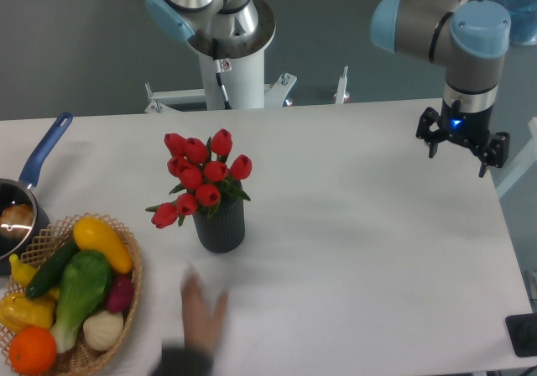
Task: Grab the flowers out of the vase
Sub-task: 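Move the open gripper from its start pose toward the tulip vase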
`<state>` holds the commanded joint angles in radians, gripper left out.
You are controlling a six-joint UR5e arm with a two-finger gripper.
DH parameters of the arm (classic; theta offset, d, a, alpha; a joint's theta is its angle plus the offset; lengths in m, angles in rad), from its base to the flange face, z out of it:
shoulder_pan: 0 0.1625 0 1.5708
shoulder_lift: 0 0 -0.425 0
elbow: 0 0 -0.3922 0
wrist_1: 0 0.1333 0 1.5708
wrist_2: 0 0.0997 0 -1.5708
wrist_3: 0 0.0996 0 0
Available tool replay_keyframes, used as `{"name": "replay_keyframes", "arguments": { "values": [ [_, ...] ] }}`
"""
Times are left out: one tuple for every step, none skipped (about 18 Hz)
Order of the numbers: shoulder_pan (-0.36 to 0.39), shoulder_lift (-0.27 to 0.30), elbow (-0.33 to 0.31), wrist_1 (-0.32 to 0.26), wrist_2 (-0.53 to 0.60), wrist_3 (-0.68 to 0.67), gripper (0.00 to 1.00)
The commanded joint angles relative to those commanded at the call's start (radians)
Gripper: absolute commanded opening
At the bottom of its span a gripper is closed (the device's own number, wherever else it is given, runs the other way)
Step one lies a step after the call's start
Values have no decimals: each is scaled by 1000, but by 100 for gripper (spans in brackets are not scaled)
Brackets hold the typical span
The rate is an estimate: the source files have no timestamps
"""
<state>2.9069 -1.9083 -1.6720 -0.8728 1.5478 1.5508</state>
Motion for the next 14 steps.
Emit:
{"name": "replay_keyframes", "arguments": {
  "values": [
    [0, 0, 0, 0, 0, 0, 100],
    [0, 0, 0, 2, 0, 0, 100],
    [-2, 0, 0, 2, 0, 0, 100],
    [-2, 0, 0, 0, -2, 0, 100],
    [-3, 0, -5, 2, -12, 0, 100],
    [-2, 0, -12, 3, -32, 2, 100],
    [0, 0, -30, 5, -53, 0, 100],
    [2, 2, -50, 8, -70, 0, 100],
    [2, 5, -63, 11, -86, 0, 100],
    [0, 23, -101, 11, -124, -2, 100],
    [-3, 49, -126, 11, -146, 0, 100],
    [-6, 72, -146, 9, -155, 0, 100],
    [-6, 92, -167, 8, -156, 2, 100],
    [-5, 110, -196, 8, -156, 3, 100]
  ]
}}
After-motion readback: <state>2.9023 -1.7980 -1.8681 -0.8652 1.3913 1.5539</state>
